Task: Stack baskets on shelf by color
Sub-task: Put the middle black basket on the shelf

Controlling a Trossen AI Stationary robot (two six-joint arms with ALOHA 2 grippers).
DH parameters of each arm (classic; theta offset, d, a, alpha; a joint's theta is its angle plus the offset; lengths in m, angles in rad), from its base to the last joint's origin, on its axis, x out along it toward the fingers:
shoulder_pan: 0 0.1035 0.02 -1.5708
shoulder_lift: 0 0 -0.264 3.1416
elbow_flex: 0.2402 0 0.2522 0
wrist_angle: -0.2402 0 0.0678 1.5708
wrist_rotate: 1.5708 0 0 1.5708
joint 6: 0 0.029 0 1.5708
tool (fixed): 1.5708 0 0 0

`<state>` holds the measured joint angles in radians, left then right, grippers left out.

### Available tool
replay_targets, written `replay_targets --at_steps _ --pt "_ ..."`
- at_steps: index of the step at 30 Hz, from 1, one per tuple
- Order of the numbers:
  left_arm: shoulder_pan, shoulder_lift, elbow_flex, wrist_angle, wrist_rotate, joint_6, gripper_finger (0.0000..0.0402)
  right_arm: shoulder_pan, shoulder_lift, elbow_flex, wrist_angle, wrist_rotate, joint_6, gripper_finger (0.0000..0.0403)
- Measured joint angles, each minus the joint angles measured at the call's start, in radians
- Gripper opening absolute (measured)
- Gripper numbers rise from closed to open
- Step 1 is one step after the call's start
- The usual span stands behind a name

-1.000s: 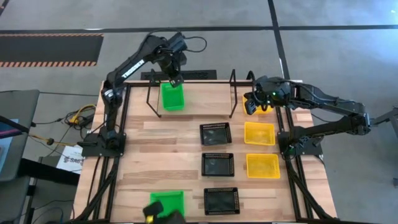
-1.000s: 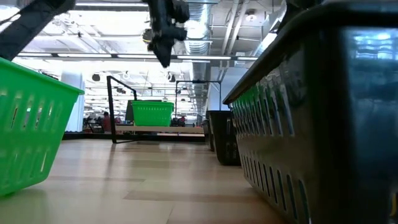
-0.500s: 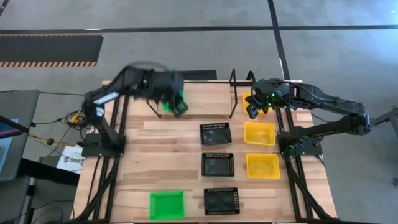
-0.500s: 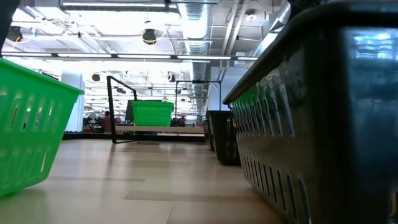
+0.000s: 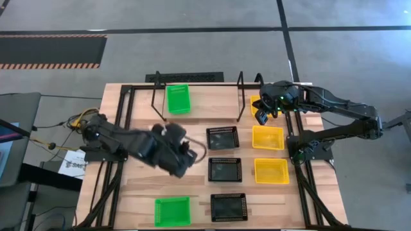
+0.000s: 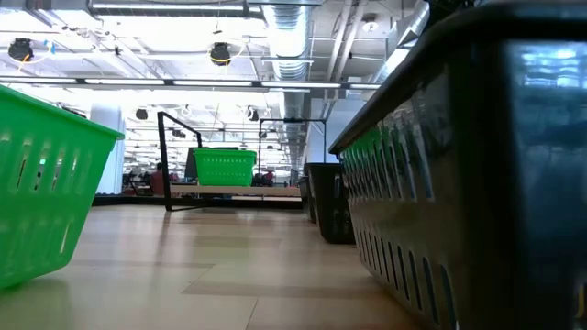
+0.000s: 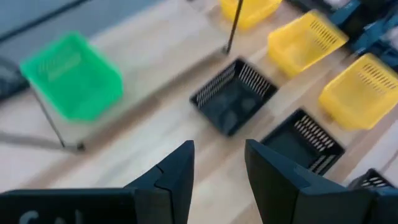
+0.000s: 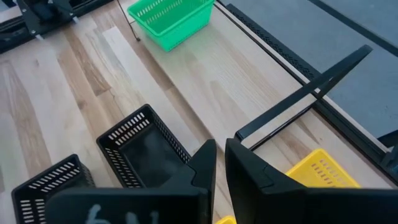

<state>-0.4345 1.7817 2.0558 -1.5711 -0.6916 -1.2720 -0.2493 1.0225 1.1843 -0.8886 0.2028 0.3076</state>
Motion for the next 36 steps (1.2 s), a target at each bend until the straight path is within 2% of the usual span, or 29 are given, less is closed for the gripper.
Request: replay_targets --at_steps 2,10,13,16,20,25,27,31,36 --pt "-0.031 -0.001 -0.075 0.0 0.036 -0.113 0.013 0.0 0.0 0.0 0.003 -0.004 0.021 0.0059" --pt "-0.187 -0.002 -0.315 0.0 0.294 -0.542 0.013 0.0 0.0 0.0 0.003 -0.006 0.096 0.0059" --pt "-0.258 -0.002 -0.354 0.01 0.329 -0.647 0.013 0.0 0.0 0.0 0.009 -0.006 0.141 0.0059" --pt "-0.326 -0.002 -0.363 0.031 0.314 -0.698 0.013 0.0 0.0 0.0 0.008 -0.006 0.185 0.0059" --pt "-0.392 -0.002 -0.369 0.051 0.28 -0.662 0.013 0.0 0.0 0.0 0.009 -0.051 0.229 0.0059" --pt "-0.419 -0.002 -0.369 0.076 0.28 -0.55 0.013 0.041 0.0 0.0 0.006 -0.313 0.311 0.0059" --pt "-0.419 -0.002 -0.369 0.076 0.256 -0.518 0.013 0.091 0.0 0.0 -0.001 -0.381 0.358 0.0059" --pt "-0.399 -0.002 -0.369 0.079 0.195 -0.458 0.013 0.242 0.008 0.0 -0.03 -0.373 0.465 0.0059" --pt "-0.355 -0.002 -0.369 0.103 0.139 -0.391 0.013 0.444 0.062 0.001 -0.11 -0.228 0.615 0.0059"
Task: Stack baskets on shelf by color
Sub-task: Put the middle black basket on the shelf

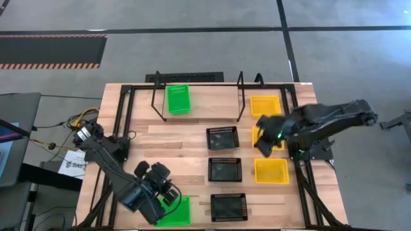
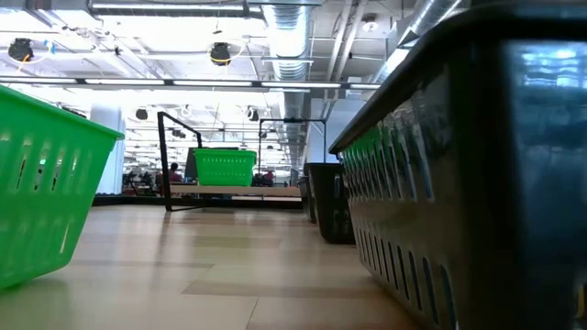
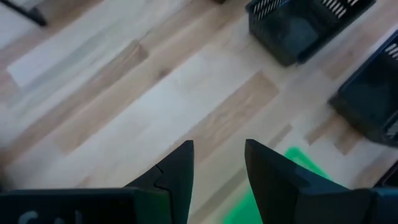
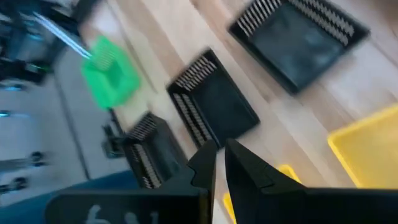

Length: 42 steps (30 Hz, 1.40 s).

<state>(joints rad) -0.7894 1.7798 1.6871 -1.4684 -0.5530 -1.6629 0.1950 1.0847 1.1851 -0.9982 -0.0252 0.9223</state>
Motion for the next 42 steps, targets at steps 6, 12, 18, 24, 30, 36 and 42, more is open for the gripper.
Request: replay_targets --at_steps 6,12,18,24,30,36,42 --pt "0.068 0.0 0.0 0.062 -0.01 0.143 0.013 0.166 0.176 0.0 -0.019 0.103 0.065 0.0059" --pt "0.143 0.0 0.0 0.136 0.007 0.305 0.013 0.209 0.401 0.0 -0.011 0.118 0.01 0.0059" --pt "0.191 0.0 0.0 0.213 0.053 0.423 0.013 0.162 0.567 -0.001 0.054 0.109 -0.118 0.0061" --pt "0.201 0.0 0.0 0.211 0.057 0.424 0.013 0.1 0.608 0.014 0.138 0.077 -0.261 0.0089" --pt "0.202 0.0 0.001 0.21 0.052 0.393 0.013 0.045 0.596 0.083 0.149 0.107 -0.422 0.0135" --pt "0.203 0.0 0.001 0.195 0.047 0.376 0.013 0.017 0.631 0.1 0.184 0.057 -0.549 0.0171" --pt "0.207 0.0 0.001 0.185 0.047 0.358 0.013 0.02 0.7 0.101 0.206 0.061 -0.627 0.0176"
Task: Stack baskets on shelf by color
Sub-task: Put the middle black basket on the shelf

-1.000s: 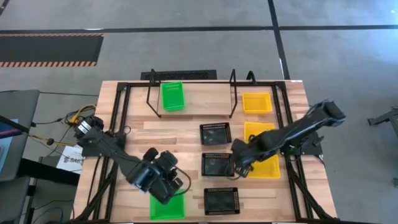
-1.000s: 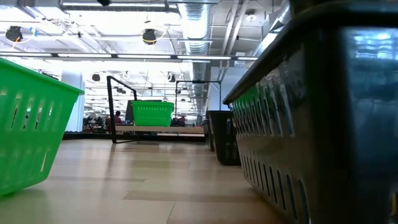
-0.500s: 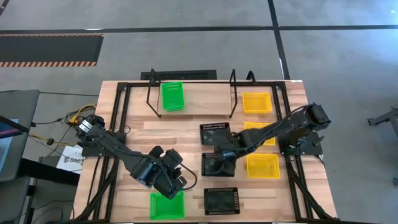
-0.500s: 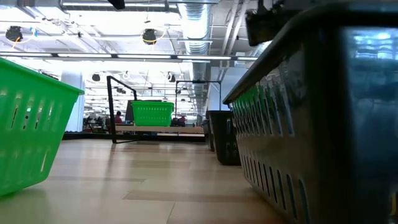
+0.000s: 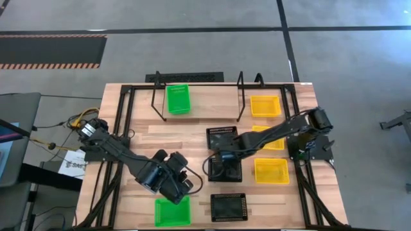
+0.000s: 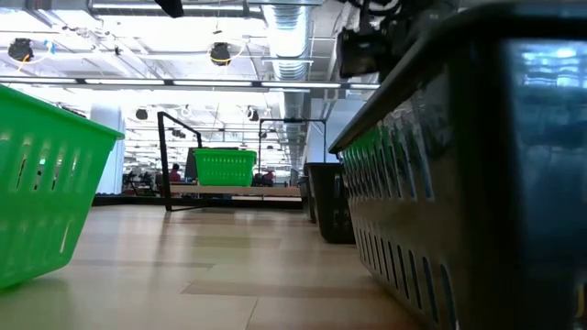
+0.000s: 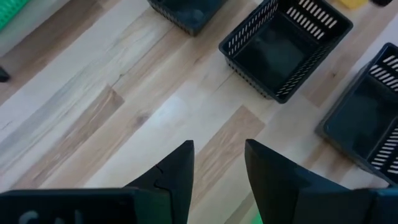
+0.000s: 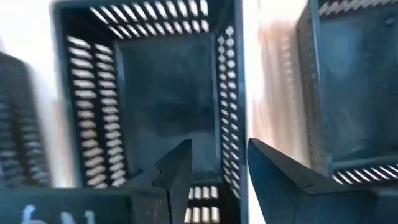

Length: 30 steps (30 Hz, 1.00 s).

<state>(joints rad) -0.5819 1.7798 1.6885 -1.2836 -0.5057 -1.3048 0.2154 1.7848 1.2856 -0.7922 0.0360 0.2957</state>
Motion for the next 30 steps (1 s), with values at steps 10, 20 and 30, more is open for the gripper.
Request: replay_targets --at_steps 10,20,30 --pt "0.002 0.0 0.0 0.008 -0.005 -0.013 0.013 -0.034 0.044 0.002 0.025 0.012 -0.071 0.017" --pt "0.002 0.0 0.0 0.016 -0.005 -0.016 0.013 -0.039 0.105 0.0 0.047 -0.013 -0.095 0.0166" --pt "0.002 0.0 0.0 0.019 -0.003 -0.026 0.013 -0.039 0.135 0.001 0.003 -0.064 -0.034 0.0058"
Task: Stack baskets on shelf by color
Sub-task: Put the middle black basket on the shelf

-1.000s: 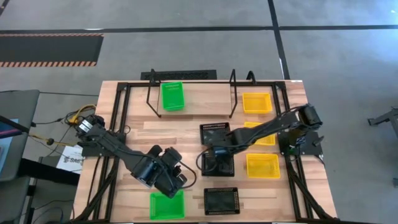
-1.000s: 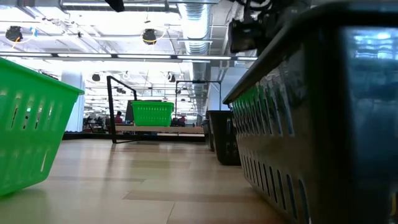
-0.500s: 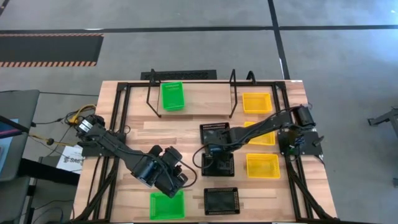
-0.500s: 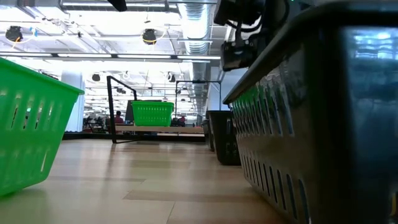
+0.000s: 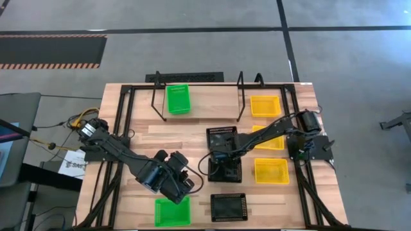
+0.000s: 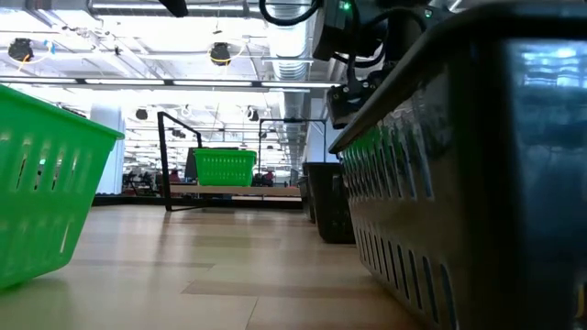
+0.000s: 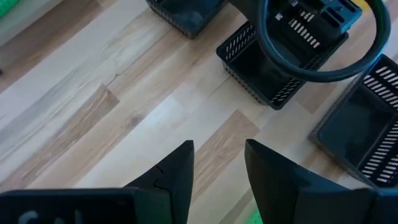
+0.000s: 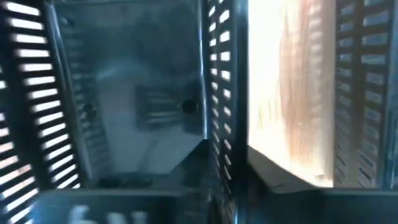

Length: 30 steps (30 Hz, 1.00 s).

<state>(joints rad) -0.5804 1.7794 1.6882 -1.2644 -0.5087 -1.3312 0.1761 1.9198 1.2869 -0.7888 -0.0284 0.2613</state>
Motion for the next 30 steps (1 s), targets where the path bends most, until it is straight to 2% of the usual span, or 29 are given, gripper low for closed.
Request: replay_targets --at_steps 2,3,6,11,14,20,24,27,30 --pt "0.0 0.0 0.0 0.0 0.0 0.0 0.013 0.0 -0.01 0.0 -0.013 -0.007 0.0 0.0018" --pt "0.0 0.0 0.0 0.0 0.0 0.0 0.013 0.0 -0.02 0.0 -0.014 -0.007 0.002 0.0013" --pt "0.0 0.0 0.0 -0.001 0.0 0.001 0.013 0.001 -0.04 0.024 -0.037 -0.004 0.019 0.0008" --pt "0.0 0.0 0.0 -0.003 -0.001 0.002 0.013 0.018 -0.102 0.149 -0.109 0.023 0.033 0.0005" --pt "0.0 0.0 0.0 -0.003 -0.001 0.002 0.013 0.036 -0.146 0.237 -0.157 0.1 0.034 0.0004" --pt "0.0 0.0 0.0 -0.003 0.004 0.009 0.013 0.022 -0.258 0.405 -0.283 0.408 0.061 0.0004" --pt "0.0 0.0 0.0 -0.003 0.003 0.009 0.013 -0.03 -0.334 0.447 -0.245 0.557 0.112 0.0003" --pt "0.0 0.0 0.0 0.0 -0.001 0.005 0.013 -0.087 -0.384 0.449 -0.133 0.603 0.132 0.0003" --pt "0.003 0.0 0.0 0.0 -0.002 0.001 0.013 -0.168 -0.405 0.449 -0.061 0.573 0.163 0.0003"
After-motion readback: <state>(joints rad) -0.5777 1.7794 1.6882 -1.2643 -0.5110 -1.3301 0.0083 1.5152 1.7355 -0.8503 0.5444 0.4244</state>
